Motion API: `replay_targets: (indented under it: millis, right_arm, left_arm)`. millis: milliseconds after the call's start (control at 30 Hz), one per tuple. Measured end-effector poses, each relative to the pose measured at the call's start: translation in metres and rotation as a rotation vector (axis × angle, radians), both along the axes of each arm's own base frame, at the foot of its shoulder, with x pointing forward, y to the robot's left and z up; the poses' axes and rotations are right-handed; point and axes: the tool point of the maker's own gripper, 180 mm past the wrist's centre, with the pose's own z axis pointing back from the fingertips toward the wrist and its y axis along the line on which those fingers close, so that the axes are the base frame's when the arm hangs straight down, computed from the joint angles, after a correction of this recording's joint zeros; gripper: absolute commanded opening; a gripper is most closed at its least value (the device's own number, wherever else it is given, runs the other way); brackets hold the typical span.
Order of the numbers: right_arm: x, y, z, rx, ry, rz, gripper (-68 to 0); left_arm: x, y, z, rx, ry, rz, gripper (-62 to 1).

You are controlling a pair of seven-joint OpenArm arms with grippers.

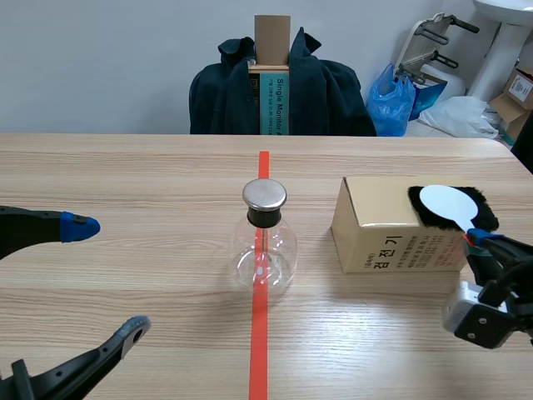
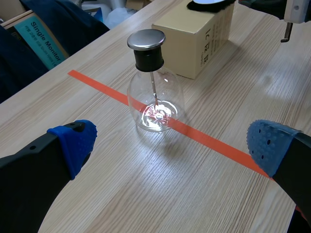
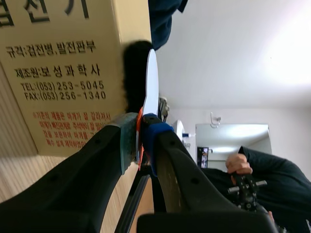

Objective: Do the electroscope experiment.
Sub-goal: 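Rub the plate on the fur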

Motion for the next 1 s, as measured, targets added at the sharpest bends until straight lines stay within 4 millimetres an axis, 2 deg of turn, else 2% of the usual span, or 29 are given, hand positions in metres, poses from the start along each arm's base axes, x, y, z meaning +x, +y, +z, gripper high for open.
replay_targets:
  millis: [300,533,700,800,867,1000]
  right_arm:
    - [0.001,-0.006,0.000,-0.009,-0.002,-0.024,-66.7]
    - [0.006,-0.020,0.028,-0.069,-0.152,-0.053,-66.7]
    - [0.017,-0.042,0.073,-0.126,-0.294,-0.092,-66.7]
    - [0.024,-0.055,0.115,-0.129,-0.406,-0.129,-66.7]
    - [0.026,-0.063,0.147,-0.125,-0.492,-0.166,-66.7]
    - [0.021,-0.067,0.213,-0.110,-0.672,-0.189,-66.7]
  left_arm:
    - [0.000,0.000,0.000,0.000,0.000,0.000,1.4]
    - [0.000,0.000,0.000,0.000,0.000,0.000,1.4]
    - [0.000,0.000,0.000,0.000,0.000,0.000,1.4]
    - [0.000,0.000,-0.001,0.003,0.002,0.001,1.4]
    - [0.000,0.002,-0.008,0.036,0.028,0.007,1.4]
    - [0.002,0.008,-0.020,0.094,0.067,0.022,1.4]
